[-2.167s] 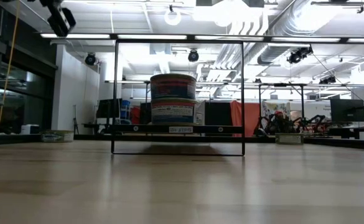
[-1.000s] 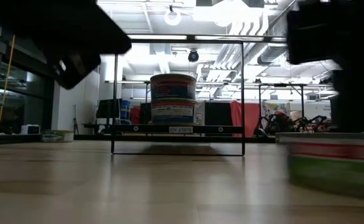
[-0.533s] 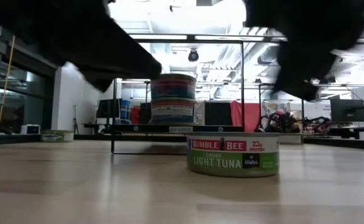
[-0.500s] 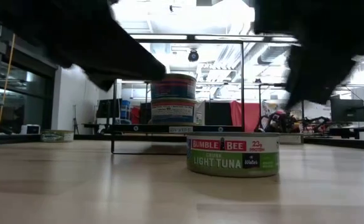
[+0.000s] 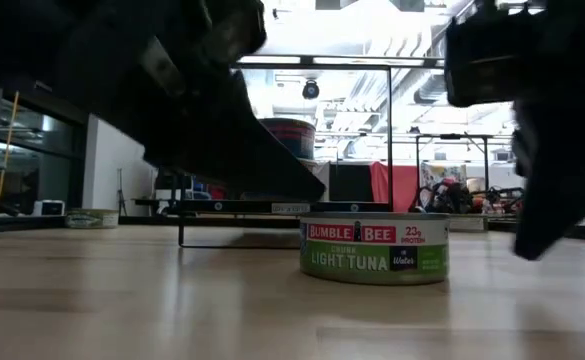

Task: Stack canned seafood by type on shelf
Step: Stack the green tuna can on top of the green tuna can on the shelf

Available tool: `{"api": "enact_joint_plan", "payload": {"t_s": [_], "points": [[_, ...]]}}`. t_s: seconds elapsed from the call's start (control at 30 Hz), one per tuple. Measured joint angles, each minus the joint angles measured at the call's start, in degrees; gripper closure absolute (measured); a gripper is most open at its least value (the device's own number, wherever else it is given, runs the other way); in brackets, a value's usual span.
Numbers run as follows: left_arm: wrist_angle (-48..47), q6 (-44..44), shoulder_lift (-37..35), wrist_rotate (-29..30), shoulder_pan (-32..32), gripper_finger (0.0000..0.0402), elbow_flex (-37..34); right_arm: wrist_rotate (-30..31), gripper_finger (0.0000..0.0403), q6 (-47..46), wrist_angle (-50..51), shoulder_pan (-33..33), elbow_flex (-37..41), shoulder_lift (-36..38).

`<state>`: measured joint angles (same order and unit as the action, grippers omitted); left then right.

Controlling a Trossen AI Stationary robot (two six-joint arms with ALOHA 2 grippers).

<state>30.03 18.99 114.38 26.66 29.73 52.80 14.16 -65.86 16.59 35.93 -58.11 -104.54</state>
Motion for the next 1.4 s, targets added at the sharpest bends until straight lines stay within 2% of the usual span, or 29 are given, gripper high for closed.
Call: {"api": "enact_joint_plan", "payload": {"t_s": [0.1,0.23,0.4,0.57,0.83,1.0,1.1,1.2,1.4], "points": [[0.25,1.80,0.84,2.12,-0.26,0.0401,0.29,1.79,0.0403,1.31,0.01,-1.38,0.00,-0.64],[-1.62,2.79,0.76,3.03,-0.43,0.0401,0.34,3.84,0.0403,8.15,-0.14,-2.93,-0.09,-0.65],[-1.85,3.17,0.75,2.54,-0.39,0.0401,0.34,2.61,0.0403,16.73,-0.66,-4.37,-0.09,-0.49],[-3.72,4.35,0.64,2.66,-0.12,0.0402,0.41,1.59,0.0403,18.66,-2.17,-4.81,-0.53,-0.42],[-8.55,4.97,0.36,3.79,1.48,0.0402,0.49,-0.57,0.0403,23.47,-1.26,-4.66,-6.22,0.05],[-10.51,5.07,1.04,0.72,2.59,0.0402,0.22,1.08,0.0403,26.48,-2.51,-4.84,-9.41,0.29],[-10.34,6.43,0.83,1.01,3.20,0.0401,0.06,2.80,0.0403,28.54,-2.89,-5.11,-9.91,0.05],[-11.06,8.80,0.87,1.36,3.48,0.0401,-0.44,2.11,0.0403,29.90,-4.70,-5.49,-10.34,0.16],[-15.78,10.18,-0.09,2.20,4.72,0.0402,-0.37,0.97,0.0403,32.74,-2.03,-5.67,-12.59,0.33]]}}
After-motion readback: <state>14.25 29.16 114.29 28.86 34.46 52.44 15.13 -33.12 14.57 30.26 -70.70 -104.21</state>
